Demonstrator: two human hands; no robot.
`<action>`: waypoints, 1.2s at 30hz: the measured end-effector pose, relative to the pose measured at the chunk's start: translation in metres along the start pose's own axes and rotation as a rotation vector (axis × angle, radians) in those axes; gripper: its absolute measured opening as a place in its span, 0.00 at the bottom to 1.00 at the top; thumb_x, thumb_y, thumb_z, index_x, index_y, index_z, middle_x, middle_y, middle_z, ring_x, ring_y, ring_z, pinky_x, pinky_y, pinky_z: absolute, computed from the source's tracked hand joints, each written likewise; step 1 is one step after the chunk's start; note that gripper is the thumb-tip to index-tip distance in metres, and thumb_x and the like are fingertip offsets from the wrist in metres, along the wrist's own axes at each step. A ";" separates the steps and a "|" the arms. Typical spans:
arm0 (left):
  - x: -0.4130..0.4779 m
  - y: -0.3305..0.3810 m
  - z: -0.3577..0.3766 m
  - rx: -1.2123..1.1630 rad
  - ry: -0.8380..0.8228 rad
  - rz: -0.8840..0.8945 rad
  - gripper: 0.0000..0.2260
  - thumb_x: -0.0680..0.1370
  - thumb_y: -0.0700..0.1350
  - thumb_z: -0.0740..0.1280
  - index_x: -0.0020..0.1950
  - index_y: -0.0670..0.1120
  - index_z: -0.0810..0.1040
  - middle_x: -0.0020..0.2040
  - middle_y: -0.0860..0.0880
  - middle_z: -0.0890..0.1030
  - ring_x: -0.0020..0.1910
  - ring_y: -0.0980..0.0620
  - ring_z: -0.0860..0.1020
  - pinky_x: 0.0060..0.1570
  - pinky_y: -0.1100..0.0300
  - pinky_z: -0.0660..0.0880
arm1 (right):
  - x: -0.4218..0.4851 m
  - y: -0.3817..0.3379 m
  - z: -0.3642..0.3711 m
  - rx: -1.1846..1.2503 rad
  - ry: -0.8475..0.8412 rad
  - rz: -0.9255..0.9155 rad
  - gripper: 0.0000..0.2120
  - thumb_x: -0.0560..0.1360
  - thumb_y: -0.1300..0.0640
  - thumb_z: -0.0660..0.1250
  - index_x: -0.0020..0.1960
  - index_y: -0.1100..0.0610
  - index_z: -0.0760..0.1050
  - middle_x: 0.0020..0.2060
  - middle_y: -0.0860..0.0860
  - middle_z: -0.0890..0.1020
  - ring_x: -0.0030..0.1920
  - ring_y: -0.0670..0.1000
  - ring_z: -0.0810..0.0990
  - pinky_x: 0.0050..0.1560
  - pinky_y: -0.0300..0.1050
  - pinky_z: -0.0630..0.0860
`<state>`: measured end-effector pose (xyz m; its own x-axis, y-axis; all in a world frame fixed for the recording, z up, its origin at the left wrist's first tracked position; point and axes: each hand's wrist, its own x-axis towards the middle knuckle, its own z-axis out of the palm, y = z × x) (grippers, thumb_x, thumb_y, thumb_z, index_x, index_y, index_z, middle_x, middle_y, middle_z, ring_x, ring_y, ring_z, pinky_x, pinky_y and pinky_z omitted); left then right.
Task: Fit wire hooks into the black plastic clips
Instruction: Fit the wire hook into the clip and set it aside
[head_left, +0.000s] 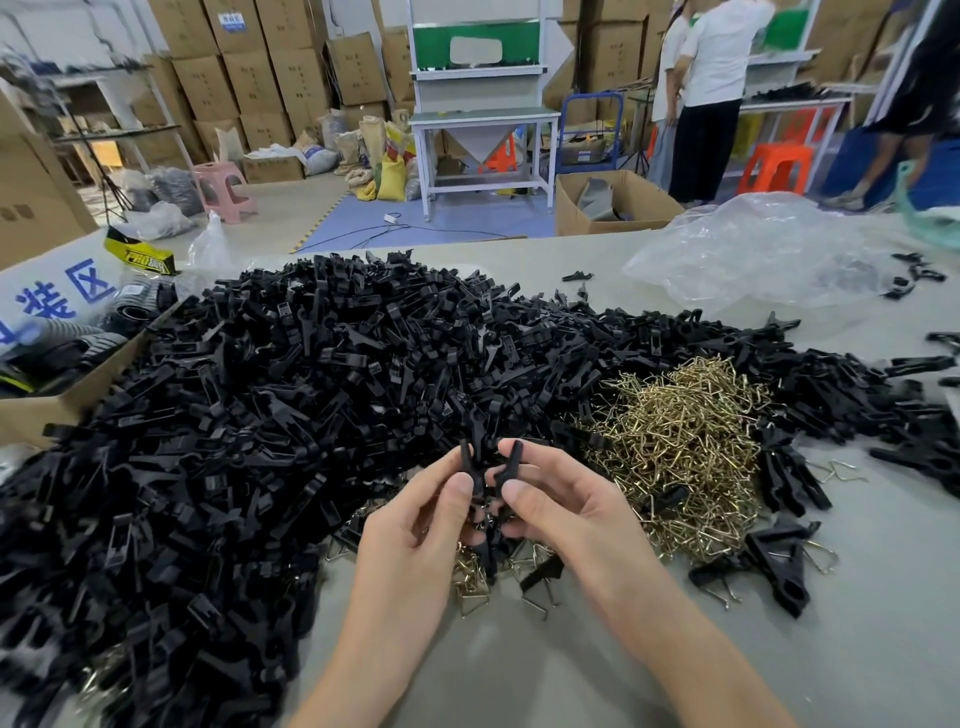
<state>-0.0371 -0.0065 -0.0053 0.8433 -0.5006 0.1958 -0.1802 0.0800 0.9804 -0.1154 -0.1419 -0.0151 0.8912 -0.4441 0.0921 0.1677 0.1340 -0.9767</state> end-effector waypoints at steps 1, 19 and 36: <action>0.000 0.000 0.001 0.008 -0.008 0.004 0.13 0.75 0.53 0.66 0.56 0.64 0.82 0.50 0.56 0.86 0.39 0.56 0.84 0.40 0.70 0.77 | 0.000 0.000 0.001 -0.003 -0.007 0.000 0.16 0.79 0.62 0.69 0.58 0.43 0.82 0.54 0.50 0.86 0.53 0.50 0.85 0.51 0.41 0.81; -0.003 -0.005 0.002 0.019 0.048 -0.018 0.07 0.72 0.55 0.69 0.46 0.55 0.84 0.43 0.53 0.86 0.43 0.56 0.84 0.43 0.68 0.77 | -0.001 -0.001 0.003 -0.022 0.015 0.031 0.15 0.76 0.63 0.72 0.58 0.47 0.82 0.51 0.50 0.87 0.52 0.52 0.86 0.51 0.41 0.81; -0.006 -0.007 0.003 0.235 -0.044 0.102 0.15 0.80 0.38 0.67 0.58 0.57 0.84 0.49 0.59 0.85 0.47 0.60 0.83 0.47 0.70 0.75 | -0.002 0.000 0.006 -0.067 -0.030 0.003 0.13 0.73 0.51 0.72 0.58 0.45 0.84 0.53 0.48 0.87 0.51 0.46 0.85 0.52 0.37 0.78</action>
<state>-0.0426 -0.0066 -0.0135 0.7929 -0.5374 0.2872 -0.3800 -0.0676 0.9225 -0.1152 -0.1357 -0.0144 0.9041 -0.4168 0.0938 0.1371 0.0751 -0.9877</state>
